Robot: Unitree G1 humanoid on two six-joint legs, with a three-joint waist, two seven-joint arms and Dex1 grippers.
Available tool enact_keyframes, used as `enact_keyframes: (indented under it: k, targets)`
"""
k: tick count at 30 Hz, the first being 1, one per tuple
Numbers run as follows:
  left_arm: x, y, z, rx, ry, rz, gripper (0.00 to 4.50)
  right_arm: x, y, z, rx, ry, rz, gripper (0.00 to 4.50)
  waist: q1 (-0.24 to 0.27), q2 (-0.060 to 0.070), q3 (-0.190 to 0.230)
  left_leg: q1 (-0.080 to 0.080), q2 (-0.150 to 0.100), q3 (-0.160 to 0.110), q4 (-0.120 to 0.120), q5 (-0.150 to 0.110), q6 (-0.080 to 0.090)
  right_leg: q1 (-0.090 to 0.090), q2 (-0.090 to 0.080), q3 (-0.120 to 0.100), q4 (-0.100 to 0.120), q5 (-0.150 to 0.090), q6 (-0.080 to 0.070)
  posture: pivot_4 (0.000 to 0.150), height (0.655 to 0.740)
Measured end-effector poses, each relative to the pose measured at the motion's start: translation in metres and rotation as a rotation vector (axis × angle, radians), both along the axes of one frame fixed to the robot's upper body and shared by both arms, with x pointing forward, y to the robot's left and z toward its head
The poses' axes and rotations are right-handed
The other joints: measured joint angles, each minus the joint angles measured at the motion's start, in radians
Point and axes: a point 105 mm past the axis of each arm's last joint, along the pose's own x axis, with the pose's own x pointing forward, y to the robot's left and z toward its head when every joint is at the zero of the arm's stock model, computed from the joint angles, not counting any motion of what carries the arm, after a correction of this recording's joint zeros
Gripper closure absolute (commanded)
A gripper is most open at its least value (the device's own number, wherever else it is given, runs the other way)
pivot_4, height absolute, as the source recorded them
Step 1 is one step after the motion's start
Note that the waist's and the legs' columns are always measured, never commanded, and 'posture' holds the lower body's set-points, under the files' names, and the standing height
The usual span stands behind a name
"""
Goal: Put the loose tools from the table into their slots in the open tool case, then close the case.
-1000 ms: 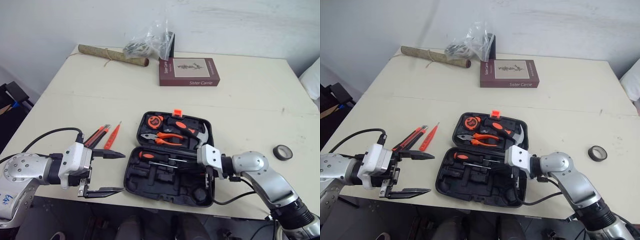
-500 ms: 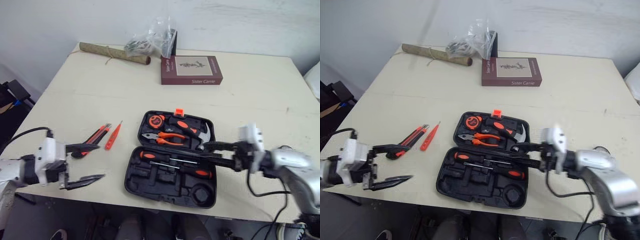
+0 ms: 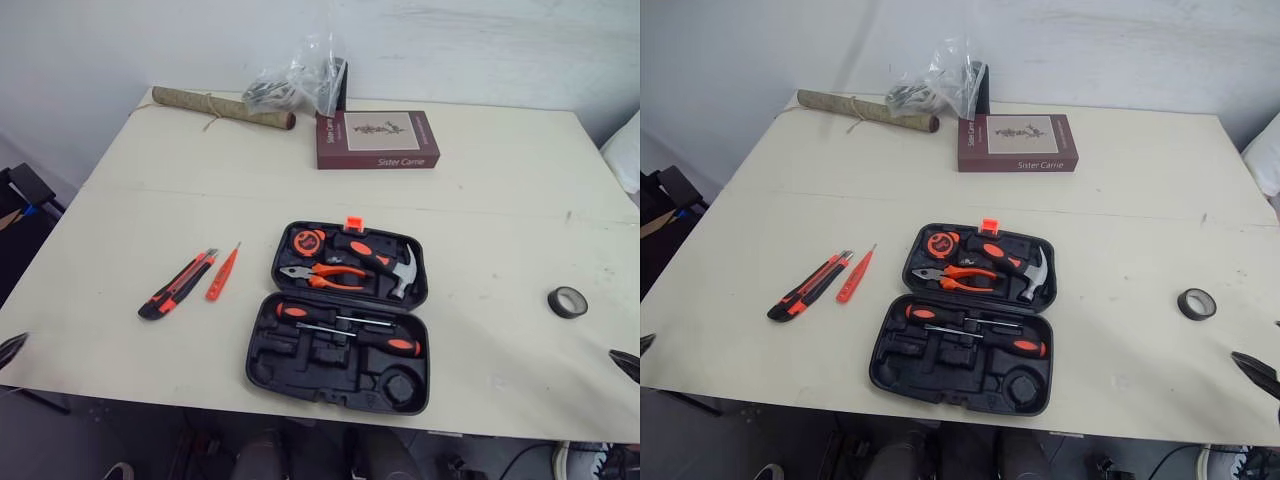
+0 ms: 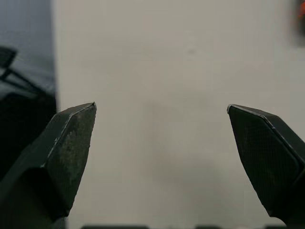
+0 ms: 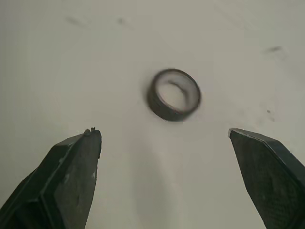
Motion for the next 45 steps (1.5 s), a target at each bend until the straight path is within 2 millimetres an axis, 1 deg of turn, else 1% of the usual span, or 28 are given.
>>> enact_keyframes:
  k: [2,3,4,6,9,11,12,13,16,17,18,20,21,22,23,26,27,29,35,39,42,45]
  targets:
    - [-0.003,0.002,-0.001,-0.005,-0.007,0.016,0.00,0.002,0.003,-0.002,0.055,-0.038,0.000,0.02,-0.001,0.000,0.000,0.000,0.000,0.000,0.000,0.000,-0.001,0.000,0.000,0.000,0.001,0.000,0.000,0.150,0.7400]
    - [-0.002,-0.001,-0.001,-0.008,-0.016,0.004,0.00,0.005,0.007,-0.002,0.088,-0.072,0.006,0.02,-0.001,0.000,0.000,0.000,0.000,0.000,0.000,0.000,-0.001,0.000,0.000,0.000,0.001,0.000,0.000,0.150,0.7400]
    - [0.000,-0.006,0.000,-0.016,-0.028,-0.015,0.00,0.011,0.012,0.000,0.116,-0.101,0.022,0.02,-0.002,0.001,0.000,0.000,0.000,0.000,0.000,0.000,-0.001,0.000,0.000,0.000,0.001,0.000,0.000,0.150,0.7400]
    - [0.007,-0.021,0.004,-0.039,-0.069,-0.065,0.00,0.027,0.032,0.007,0.161,-0.149,0.091,0.02,-0.005,0.002,0.001,0.000,0.000,0.000,0.000,0.000,-0.002,0.000,-0.001,0.000,0.002,0.000,0.000,0.150,0.7400]
    - [0.023,-0.052,0.019,-0.079,-0.133,-0.161,0.00,0.052,0.072,0.018,0.218,-0.191,0.232,0.02,-0.005,0.002,0.001,-0.001,0.000,-0.001,0.000,0.001,-0.003,-0.001,0.000,0.000,0.002,0.000,0.000,0.150,0.7400]
    - [0.033,-0.078,0.030,-0.107,-0.155,-0.223,0.00,0.062,0.101,0.026,0.261,-0.235,0.332,0.02,-0.003,0.002,0.001,-0.002,0.000,-0.002,0.000,0.001,-0.003,-0.001,0.000,0.000,0.002,0.000,0.000,0.150,0.7400]
    - [0.039,-0.095,0.033,-0.131,-0.153,-0.257,0.00,0.066,0.119,0.031,0.287,-0.263,0.396,0.02,-0.002,0.002,0.001,-0.002,0.000,-0.001,0.000,0.001,-0.003,-0.001,0.000,0.000,0.002,0.000,0.000,0.150,0.7400]
    - [0.044,-0.108,0.035,-0.146,-0.148,-0.284,0.00,0.069,0.131,0.034,0.297,-0.275,0.443,0.02,0.000,0.003,0.001,-0.002,0.000,-0.001,0.001,0.001,-0.003,-0.001,0.000,0.000,0.002,0.000,0.000,0.150,0.7400]
    - [0.059,-0.144,0.037,-0.228,-0.101,-0.281,0.00,0.072,0.161,0.044,0.334,-0.298,0.558,0.02,0.009,0.003,0.001,-0.002,0.000,-0.002,0.002,0.001,-0.003,0.000,0.000,0.000,0.002,0.000,0.000,0.150,0.7400]
    - [0.064,-0.153,0.036,-0.260,-0.076,-0.263,0.00,0.073,0.167,0.048,0.344,-0.310,0.581,0.02,0.011,0.003,0.001,-0.002,0.000,-0.002,0.002,0.001,-0.002,0.001,0.000,0.000,0.002,0.000,0.000,0.150,0.7400]
    - [0.071,-0.166,0.036,-0.294,-0.054,-0.255,0.00,0.074,0.176,0.050,0.357,-0.312,0.613,0.02,0.014,0.002,0.001,-0.002,-0.001,-0.003,0.003,0.001,-0.002,0.001,0.000,-0.001,0.002,0.000,0.001,0.150,0.7400]
    - [0.079,-0.187,0.036,-0.339,-0.034,-0.264,0.00,0.074,0.186,0.050,0.363,-0.309,0.652,0.02,0.013,0.002,0.001,-0.002,-0.001,-0.003,0.003,0.003,-0.005,0.001,0.000,0.000,0.002,0.000,0.001,0.150,0.7400]
    - [0.083,-0.198,0.035,-0.357,-0.021,-0.269,0.00,0.075,0.188,0.049,0.366,-0.302,0.662,0.02,0.012,0.002,0.001,-0.002,-0.001,-0.003,0.003,0.004,-0.006,0.001,0.000,0.000,0.002,0.000,0.001,0.150,0.7400]
    - [0.088,-0.215,0.032,-0.375,0.007,-0.281,0.00,0.075,0.191,0.047,0.370,-0.297,0.672,0.02,0.012,0.002,0.001,-0.002,-0.002,-0.003,0.003,0.004,-0.007,0.001,0.000,0.000,0.002,0.001,0.001,0.150,0.7400]
    - [0.089,-0.223,0.028,-0.379,0.030,-0.292,0.00,0.076,0.193,0.047,0.371,-0.293,0.682,0.02,0.012,0.002,0.001,-0.002,-0.002,-0.003,0.003,0.004,-0.007,0.001,0.000,0.000,0.002,0.001,0.001,0.150,0.7400]
    - [0.103,-0.251,0.016,-0.412,0.076,-0.281,0.00,0.076,0.196,0.044,0.376,-0.277,0.694,0.02,0.012,0.002,0.001,-0.002,-0.002,-0.003,0.003,0.006,-0.007,0.001,0.001,0.000,0.002,0.001,0.001,0.150,0.7400]
    - [0.105,-0.256,0.012,-0.415,0.085,-0.272,0.26,0.076,0.196,0.044,0.375,-0.276,0.693,0.00,0.010,0.002,0.001,-0.002,-0.002,-0.002,0.003,0.007,-0.008,0.001,0.001,0.000,0.002,0.001,0.001,0.150,0.7400]
    - [0.110,-0.259,0.004,-0.399,0.101,-0.231,0.80,0.075,0.195,0.042,0.374,-0.271,0.687,0.00,0.008,0.002,0.001,-0.002,-0.002,-0.002,0.003,0.007,-0.009,0.001,0.002,0.000,0.002,0.001,0.001,0.150,0.7400]
    - [0.124,-0.269,-0.008,-0.370,0.122,-0.166,0.80,0.075,0.195,0.039,0.380,-0.262,0.677,0.00,0.015,0.002,0.001,-0.002,-0.002,-0.002,0.004,0.008,-0.008,0.001,0.002,0.000,0.002,0.001,0.001,0.150,0.7400]
    - [0.133,-0.274,-0.021,-0.378,0.174,-0.144,0.80,0.072,0.198,0.038,0.384,-0.259,0.692,0.00,0.018,0.002,0.001,-0.002,-0.002,-0.002,0.004,0.008,-0.009,0.001,0.002,0.000,0.002,0.001,0.001,0.150,0.7400]
    - [0.139,-0.279,-0.031,-0.426,0.206,-0.121,0.80,0.066,0.209,0.040,0.395,-0.289,0.742,0.00,0.018,0.001,0.001,-0.002,-0.002,-0.003,0.004,0.008,-0.009,0.001,0.002,0.000,0.002,0.001,0.002,0.150,0.7400]
    - [0.145,-0.281,-0.031,-0.394,0.205,-0.115,0.80,0.057,0.226,0.041,0.398,-0.306,0.827,0.00,0.025,0.002,0.001,-0.002,-0.002,-0.003,0.004,0.009,-0.010,0.001,0.002,0.000,0.003,0.001,0.002,0.150,0.7400]
